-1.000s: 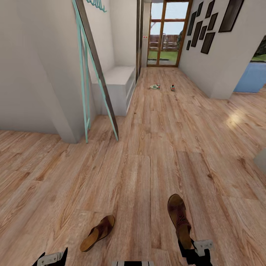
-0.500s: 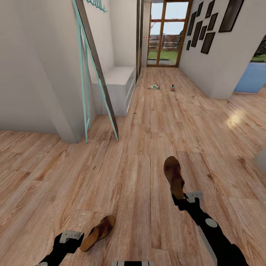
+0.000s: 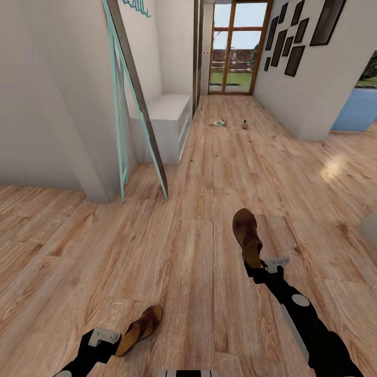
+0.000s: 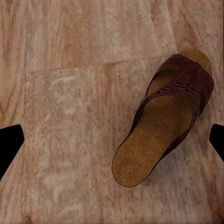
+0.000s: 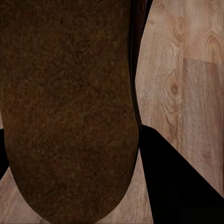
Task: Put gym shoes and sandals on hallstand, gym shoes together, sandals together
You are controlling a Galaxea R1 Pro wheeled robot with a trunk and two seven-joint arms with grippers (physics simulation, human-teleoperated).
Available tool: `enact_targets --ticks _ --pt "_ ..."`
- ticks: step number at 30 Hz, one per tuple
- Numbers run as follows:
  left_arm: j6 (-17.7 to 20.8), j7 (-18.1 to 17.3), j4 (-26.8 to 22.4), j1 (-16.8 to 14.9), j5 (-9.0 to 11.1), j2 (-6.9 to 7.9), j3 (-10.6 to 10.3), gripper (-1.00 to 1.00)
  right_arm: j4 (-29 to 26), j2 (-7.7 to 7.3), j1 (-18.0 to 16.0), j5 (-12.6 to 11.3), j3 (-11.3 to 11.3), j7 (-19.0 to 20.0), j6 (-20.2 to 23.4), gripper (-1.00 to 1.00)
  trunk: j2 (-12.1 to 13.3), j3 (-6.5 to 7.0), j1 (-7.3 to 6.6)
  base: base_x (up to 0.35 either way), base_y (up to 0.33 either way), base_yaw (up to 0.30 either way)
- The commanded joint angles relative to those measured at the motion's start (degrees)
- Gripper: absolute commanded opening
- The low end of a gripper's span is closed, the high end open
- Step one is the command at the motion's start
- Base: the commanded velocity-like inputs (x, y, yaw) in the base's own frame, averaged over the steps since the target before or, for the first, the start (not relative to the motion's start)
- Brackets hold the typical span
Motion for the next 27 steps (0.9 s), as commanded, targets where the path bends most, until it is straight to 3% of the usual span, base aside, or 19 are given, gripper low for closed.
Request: enact_targets --ticks 1,4,10,15,24,27 --pt "-0.2 -0.4 0.0 0.0 -0.6 -0.05 0.4 1.0 -0.1 -0.02 0.0 -0.2 0.0 0.1 0.4 -1.0 0.0 -0.04 -0.01 0.0 0.0 0.0" --pt "-0.2 -0.4 0.0 0.0 -0.7 -0.02 0.3 1.0 -0.1 -0.01 0.0 -0.3 0.0 0.1 0.4 -1.0 0.0 -0.04 -0.01 0.0 0.0 0.0" --pt "-0.1 -0.9 0.0 0.0 -0.8 0.02 0.2 1.0 -0.1 0.05 0.0 -0.3 0.0 0.1 0.4 -1.0 -2.4 -1.12 1.31 0.0 0.0 0.0" --pt "0.0 -3.6 0.0 -0.1 -0.9 0.42 0.2 1.0 -0.1 0.08 0.0 -0.3 0.0 0.1 0.4 -1.0 -4.4 -2.02 2.41 0.0 0.0 0.0" --pt "0.7 -14.0 -0.9 -1.3 -1.3 2.43 0.4 1.0 -0.1 0.13 0.0 -0.3 0.0 0.1 0.4 -1.0 -8.0 -3.63 4.38 0.0 0.0 0.0" --pt "1.4 -16.9 -1.0 -2.4 -2.1 3.14 0.4 1.0 -0.1 0.13 0.0 -0.3 0.0 0.1 0.4 -1.0 -8.1 -4.3 4.46 0.0 0.0 0.0"
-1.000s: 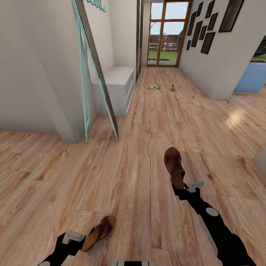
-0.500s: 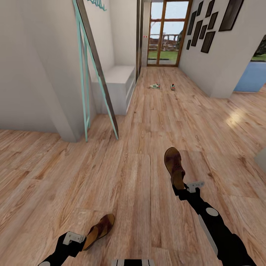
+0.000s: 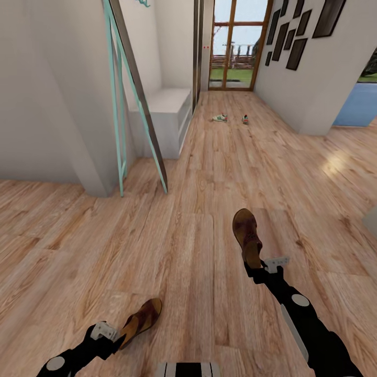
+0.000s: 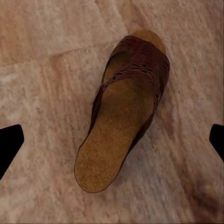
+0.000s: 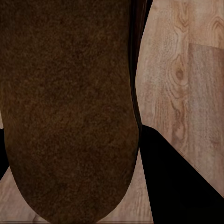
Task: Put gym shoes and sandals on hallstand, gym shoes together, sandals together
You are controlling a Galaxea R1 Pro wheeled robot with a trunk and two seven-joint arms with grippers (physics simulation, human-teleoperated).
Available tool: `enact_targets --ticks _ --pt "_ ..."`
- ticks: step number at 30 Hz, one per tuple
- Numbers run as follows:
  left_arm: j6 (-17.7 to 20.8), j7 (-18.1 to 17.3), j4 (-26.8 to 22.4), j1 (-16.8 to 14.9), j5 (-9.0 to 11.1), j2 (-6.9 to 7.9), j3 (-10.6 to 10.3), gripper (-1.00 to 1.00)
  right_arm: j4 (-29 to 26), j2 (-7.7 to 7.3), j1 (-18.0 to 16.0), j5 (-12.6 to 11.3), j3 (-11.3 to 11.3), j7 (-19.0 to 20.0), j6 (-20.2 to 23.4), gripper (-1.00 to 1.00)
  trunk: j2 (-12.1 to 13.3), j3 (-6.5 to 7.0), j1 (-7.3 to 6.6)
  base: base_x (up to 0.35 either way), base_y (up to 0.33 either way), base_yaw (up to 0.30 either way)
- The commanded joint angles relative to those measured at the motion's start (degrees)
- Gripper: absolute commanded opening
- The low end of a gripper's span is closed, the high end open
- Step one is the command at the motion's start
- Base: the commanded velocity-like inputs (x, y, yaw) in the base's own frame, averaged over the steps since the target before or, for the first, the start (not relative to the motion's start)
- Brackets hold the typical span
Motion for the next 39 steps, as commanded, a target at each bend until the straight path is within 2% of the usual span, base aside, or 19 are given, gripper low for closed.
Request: enact_targets --ticks 1,3,6,8,11,18,26,39 --pt "0.4 -2.3 0.0 -1.0 -1.6 0.25 0.3 1.0 -0.1 -0.02 0.0 -0.3 0.0 0.2 0.4 -1.0 0.0 -0.27 0.01 0.0 0.0 0.0" --pt "1.3 -4.0 0.0 -2.0 -2.8 0.44 0.3 1.0 -0.1 -0.02 0.0 -0.3 0.0 0.2 0.4 -1.0 -0.1 -0.71 0.06 0.0 0.0 0.0" --pt "3.9 -6.6 0.0 -4.1 -6.8 0.67 0.5 1.0 -0.1 -0.02 0.0 -0.3 0.0 0.2 0.4 -1.0 -0.1 -1.38 0.14 0.0 0.0 0.0" --pt "5.0 -7.2 0.0 -5.1 -8.5 0.72 0.6 1.0 -0.1 -0.02 0.0 -0.3 0.0 0.2 0.4 -1.0 -0.1 -1.82 0.19 0.0 0.0 0.0" --pt "5.9 -7.7 0.0 -6.4 -10.0 0.83 0.7 1.0 -0.1 -0.02 0.0 -0.3 0.0 0.2 0.4 -1.0 -0.2 -2.57 0.27 0.0 0.0 0.0" --pt "5.8 -7.8 0.1 -6.1 -10.5 0.8 0.8 1.0 -0.1 0.15 0.0 -0.2 0.1 0.2 0.4 -1.0 -0.3 -4.68 0.45 0.0 0.0 0.0" --pt "5.5 -7.8 0.1 -5.9 -10.5 0.78 0.8 1.0 -0.5 0.16 0.0 -0.3 0.0 0.2 0.4 -1.0 -0.3 -5.33 0.45 0.0 0.0 0.0" --pt "5.2 -7.8 0.1 -5.9 -10.4 0.51 0.9 1.0 -0.7 0.2 0.0 -0.4 0.0 0.1 0.4 -1.0 -0.3 -5.48 0.45 0.0 0.0 0.0"
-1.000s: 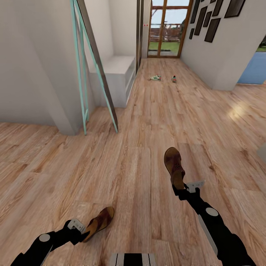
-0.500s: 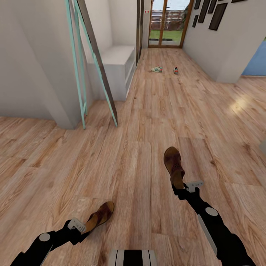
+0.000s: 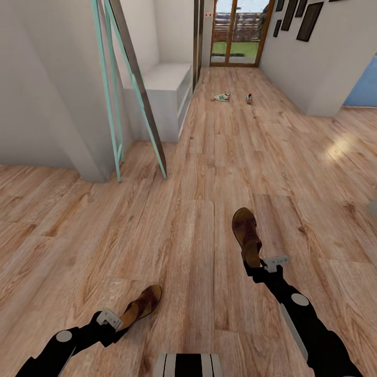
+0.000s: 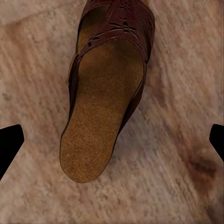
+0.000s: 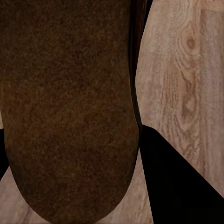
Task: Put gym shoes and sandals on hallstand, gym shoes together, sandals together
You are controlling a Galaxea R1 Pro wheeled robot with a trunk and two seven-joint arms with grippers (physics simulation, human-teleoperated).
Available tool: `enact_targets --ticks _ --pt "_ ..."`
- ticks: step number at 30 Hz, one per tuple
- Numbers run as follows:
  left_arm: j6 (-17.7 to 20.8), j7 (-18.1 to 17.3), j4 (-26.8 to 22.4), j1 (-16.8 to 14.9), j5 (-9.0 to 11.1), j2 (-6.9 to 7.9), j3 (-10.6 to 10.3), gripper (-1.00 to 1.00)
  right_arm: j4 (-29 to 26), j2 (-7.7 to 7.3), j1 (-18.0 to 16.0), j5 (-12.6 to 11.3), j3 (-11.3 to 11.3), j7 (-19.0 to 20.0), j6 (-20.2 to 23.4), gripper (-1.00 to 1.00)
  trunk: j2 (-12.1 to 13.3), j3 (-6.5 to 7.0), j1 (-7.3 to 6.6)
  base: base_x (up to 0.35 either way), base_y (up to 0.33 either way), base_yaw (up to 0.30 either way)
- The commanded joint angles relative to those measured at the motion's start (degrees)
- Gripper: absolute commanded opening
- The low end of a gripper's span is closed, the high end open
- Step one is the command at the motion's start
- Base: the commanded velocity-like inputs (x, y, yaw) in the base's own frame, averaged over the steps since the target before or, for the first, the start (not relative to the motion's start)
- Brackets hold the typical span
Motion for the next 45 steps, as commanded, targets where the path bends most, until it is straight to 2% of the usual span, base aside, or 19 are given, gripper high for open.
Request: enact_targets --ticks 1,23,35,41,45 --pt "-0.4 -0.3 0.0 0.0 -0.6 -0.08 0.3 1.0 -0.1 -0.07 0.0 -0.3 0.0 0.2 0.4 -1.0 0.0 -0.04 -0.01 0.0 0.0 0.0" --pt "-0.4 -0.3 0.0 0.0 -0.6 -0.13 0.3 1.0 -0.1 -0.24 0.0 -0.3 -0.1 0.1 0.4 -1.0 0.0 -0.04 -0.01 0.084 0.016 0.0" --pt "-0.4 -0.3 0.1 0.0 -0.6 -0.09 0.3 1.0 -0.1 -0.24 0.0 -0.3 -0.1 0.1 0.4 -1.0 0.0 -0.04 -0.01 0.001 0.002 0.0" --pt "-0.4 -0.3 0.1 0.0 -0.6 -0.05 0.3 1.0 -0.1 -0.24 0.0 -0.3 -0.1 0.1 0.4 -1.0 0.0 -0.04 -0.01 -0.165 0.072 0.0" --pt "-0.4 -0.3 0.1 0.0 -0.6 -0.04 0.3 1.0 -0.1 -0.2 0.0 -0.3 -0.1 0.1 2.6 -1.0 0.0 -0.04 -0.01 -0.051 0.025 0.0"
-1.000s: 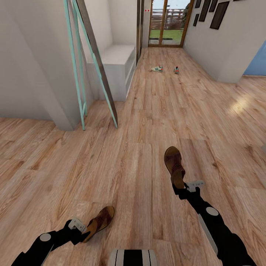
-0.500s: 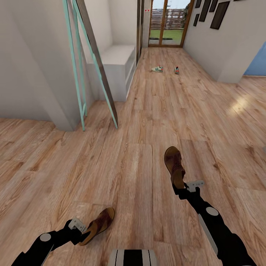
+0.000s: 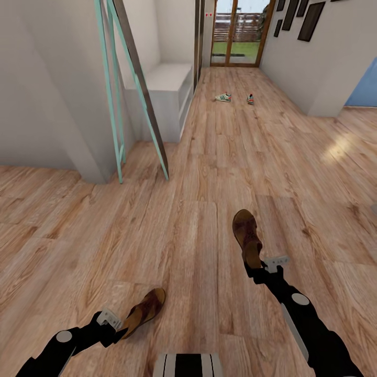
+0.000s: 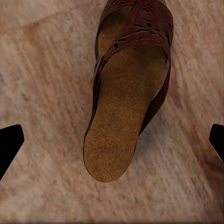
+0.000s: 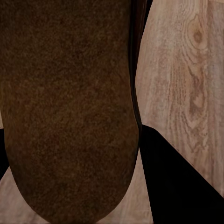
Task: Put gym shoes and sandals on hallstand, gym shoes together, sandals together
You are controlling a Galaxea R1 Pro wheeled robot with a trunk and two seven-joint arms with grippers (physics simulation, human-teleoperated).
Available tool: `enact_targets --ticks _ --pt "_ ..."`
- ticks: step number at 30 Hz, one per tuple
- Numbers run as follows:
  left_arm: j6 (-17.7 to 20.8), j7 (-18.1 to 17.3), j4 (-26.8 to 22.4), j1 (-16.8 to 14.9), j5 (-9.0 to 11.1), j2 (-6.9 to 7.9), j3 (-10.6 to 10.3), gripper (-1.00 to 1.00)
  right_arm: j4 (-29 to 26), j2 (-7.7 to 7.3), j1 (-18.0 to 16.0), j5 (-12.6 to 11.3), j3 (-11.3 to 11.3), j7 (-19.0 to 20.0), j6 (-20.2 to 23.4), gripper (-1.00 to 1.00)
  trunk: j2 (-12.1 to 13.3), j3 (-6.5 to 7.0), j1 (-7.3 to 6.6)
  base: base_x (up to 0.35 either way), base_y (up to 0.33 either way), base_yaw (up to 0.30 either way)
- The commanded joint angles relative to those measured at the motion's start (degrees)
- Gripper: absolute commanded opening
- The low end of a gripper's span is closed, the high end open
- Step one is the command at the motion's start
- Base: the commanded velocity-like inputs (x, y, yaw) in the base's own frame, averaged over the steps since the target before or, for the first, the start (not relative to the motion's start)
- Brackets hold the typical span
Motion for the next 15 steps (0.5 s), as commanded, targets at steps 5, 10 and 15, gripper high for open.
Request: enact_targets --ticks 5,10,15 --pt "-0.4 -0.3 0.0 0.0 -0.6 -0.05 0.3 1.0 -0.1 0.03 0.0 -0.3 0.0 0.2 1.6 -1.0 0.0 -0.04 -0.01 -0.006 0.003 0.0" --pt "-0.4 -0.3 -0.1 0.0 -0.6 -0.1 0.3 1.0 -0.1 0.03 0.0 -0.3 0.0 0.2 1.7 -1.0 0.0 -0.04 -0.01 -0.078 0.035 0.0" --pt "-0.4 -0.1 0.0 0.0 -0.6 -0.06 0.3 1.0 -0.1 0.03 0.0 -0.3 0.0 0.2 1.7 -1.0 0.0 -0.04 -0.01 -0.021 0.01 0.0"
